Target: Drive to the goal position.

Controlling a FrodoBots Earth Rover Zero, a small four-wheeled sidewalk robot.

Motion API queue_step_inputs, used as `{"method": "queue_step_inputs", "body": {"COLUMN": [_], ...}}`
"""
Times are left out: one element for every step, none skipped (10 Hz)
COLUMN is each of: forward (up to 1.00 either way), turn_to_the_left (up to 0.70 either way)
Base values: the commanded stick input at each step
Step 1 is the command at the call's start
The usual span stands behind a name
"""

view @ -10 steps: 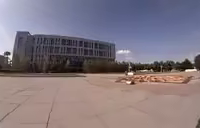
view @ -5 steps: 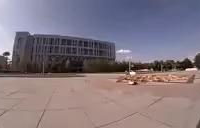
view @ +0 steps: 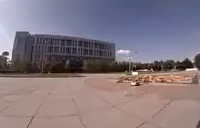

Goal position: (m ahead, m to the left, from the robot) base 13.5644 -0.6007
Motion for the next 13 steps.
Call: {"method": "queue_step_inputs", "body": {"forward": [0.7, 0.7, 0.7, 0.7, 0.7, 0.7, 0.7, 0.7, 0.7, 0.7, 0.7, 0.7, 0.7], "turn_to_the_left": [0.0, 0.0, 0.0, 0.0, 0.0, 0.0, 0.0, 0.0, 0.0, 0.0, 0.0, 0.0, 0.0]}}
